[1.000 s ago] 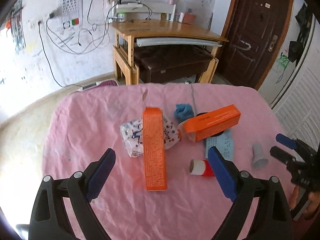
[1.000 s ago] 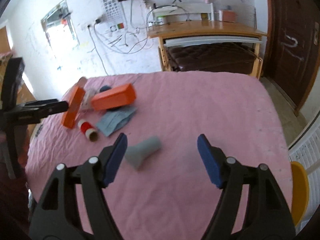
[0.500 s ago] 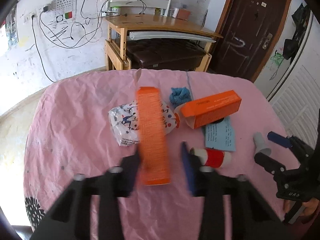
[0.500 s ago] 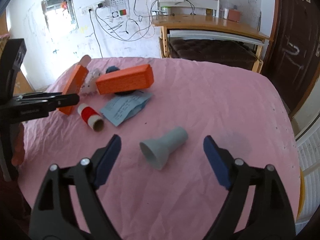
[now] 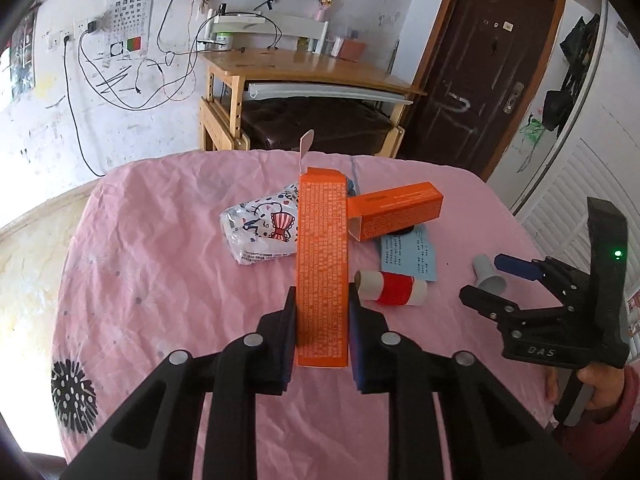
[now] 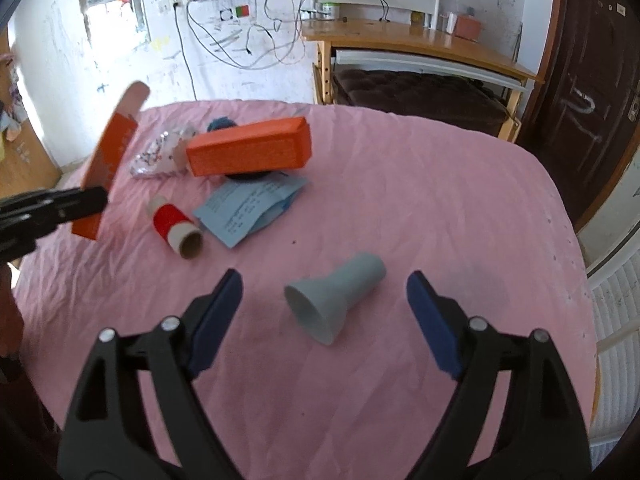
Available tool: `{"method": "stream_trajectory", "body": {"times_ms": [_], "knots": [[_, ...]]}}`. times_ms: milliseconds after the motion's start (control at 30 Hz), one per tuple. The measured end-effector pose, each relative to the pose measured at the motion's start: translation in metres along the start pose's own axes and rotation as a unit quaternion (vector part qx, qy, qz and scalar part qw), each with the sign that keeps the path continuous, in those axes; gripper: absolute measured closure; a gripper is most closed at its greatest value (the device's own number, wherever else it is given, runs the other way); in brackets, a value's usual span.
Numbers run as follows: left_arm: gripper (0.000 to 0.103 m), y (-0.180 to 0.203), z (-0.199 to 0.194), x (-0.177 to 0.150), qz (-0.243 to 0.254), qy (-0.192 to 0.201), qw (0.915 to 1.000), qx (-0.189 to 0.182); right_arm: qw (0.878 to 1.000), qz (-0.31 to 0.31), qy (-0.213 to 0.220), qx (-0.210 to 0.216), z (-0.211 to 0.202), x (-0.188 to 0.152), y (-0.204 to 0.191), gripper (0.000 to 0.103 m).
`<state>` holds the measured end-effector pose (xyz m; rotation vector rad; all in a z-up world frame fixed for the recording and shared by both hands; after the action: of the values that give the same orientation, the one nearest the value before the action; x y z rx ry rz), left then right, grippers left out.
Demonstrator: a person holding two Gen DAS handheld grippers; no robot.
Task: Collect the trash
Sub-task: 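Grasp the tall orange box with the left tool while the right tool grasps the grey plastic cone, then carry the orange box and grey cone over the yellow bin and open both tools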
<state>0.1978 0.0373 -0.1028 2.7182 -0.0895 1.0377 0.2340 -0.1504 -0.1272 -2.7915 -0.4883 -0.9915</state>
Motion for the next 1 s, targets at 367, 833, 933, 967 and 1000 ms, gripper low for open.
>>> {"method": "stream_trajectory", "body": {"times_ms": [367, 833, 933, 967, 1000], "knots": [[0.085, -0.003, -0.004, 0.0, -0.002, 0.002, 1.0, -0.005, 1.0, 0.004, 0.013, -0.005, -0.005, 0.001, 0.005, 0.054], [0.085, 0.033, -0.012, 0.014, 0.034, 0.011, 0.9993, -0.007, 0.998, 0.036, 0.048, -0.019, -0.029, 0.01, 0.042, 0.054], [0.085, 0.047, -0.012, 0.017, 0.044, 0.01, 0.9989, -0.009, 0.997, 0.047, 0.057, -0.029, -0.037, 0.01, 0.059, 0.054], [0.085, 0.053, -0.012, 0.019, 0.049, 0.01, 0.9987, -0.01, 0.997, 0.05, 0.059, -0.032, -0.039, 0.009, 0.061, 0.054], [0.085, 0.058, -0.011, 0.02, 0.053, 0.01, 0.9985, -0.01, 0.996, 0.055, 0.062, -0.036, -0.042, 0.008, 0.07, 0.054]]}}
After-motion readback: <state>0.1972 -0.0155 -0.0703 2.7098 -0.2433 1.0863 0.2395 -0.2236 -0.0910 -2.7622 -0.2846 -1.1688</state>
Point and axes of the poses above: each gripper's, at about its wrist camera, not at the fingertips, and z roughly the way its jaws point, y to its right, x to its top, the point moved 9 cm from there along z, roughly the way its jaws point, and after that the axes turned 2 degrees about x, right-handed, at the moved point
